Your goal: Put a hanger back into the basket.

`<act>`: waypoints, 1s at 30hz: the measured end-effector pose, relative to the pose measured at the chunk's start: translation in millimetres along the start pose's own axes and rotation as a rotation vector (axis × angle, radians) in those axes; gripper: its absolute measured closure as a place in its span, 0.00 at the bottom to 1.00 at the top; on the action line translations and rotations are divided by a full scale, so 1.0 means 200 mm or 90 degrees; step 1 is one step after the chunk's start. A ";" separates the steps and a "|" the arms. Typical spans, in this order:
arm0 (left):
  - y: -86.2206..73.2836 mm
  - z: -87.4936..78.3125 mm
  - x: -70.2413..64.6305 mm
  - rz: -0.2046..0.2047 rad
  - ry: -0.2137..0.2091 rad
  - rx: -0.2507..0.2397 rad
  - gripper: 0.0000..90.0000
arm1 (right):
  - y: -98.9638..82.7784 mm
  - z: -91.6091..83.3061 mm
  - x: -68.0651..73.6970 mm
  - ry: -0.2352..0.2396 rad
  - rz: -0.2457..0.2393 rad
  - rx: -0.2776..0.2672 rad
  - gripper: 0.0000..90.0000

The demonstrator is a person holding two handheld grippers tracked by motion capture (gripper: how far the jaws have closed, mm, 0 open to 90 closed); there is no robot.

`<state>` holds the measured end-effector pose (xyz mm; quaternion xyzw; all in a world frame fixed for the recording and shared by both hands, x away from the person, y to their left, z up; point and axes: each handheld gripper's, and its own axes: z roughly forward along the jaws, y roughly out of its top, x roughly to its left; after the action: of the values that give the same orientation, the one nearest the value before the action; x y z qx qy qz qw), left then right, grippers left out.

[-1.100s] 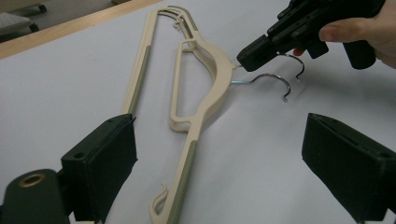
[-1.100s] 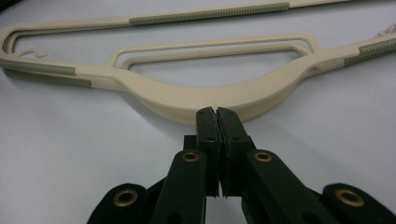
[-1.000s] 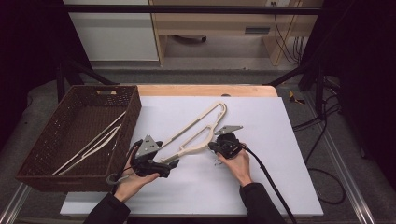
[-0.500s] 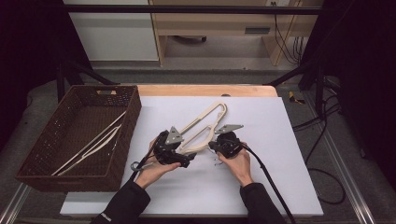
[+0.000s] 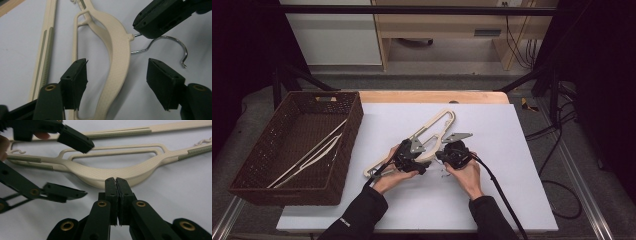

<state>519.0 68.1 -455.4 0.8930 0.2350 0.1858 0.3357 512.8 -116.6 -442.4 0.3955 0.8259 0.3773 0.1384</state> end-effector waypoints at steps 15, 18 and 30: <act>0.01 0.04 0.00 0.027 0.017 0.021 0.67 | 0.02 -0.03 0.02 -0.003 0.002 0.001 0.99; 0.01 0.03 -0.01 0.031 0.013 0.023 0.74 | 0.02 -0.04 0.01 -0.004 -0.013 -0.004 0.99; 0.01 0.02 -0.01 0.038 0.019 0.023 0.79 | 0.03 -0.08 0.01 -0.009 -0.025 -0.046 0.86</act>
<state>519.6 64.0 -456.9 0.9028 0.2162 0.2047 0.3104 506.4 -120.9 -428.0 0.3768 0.8183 0.4011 0.1660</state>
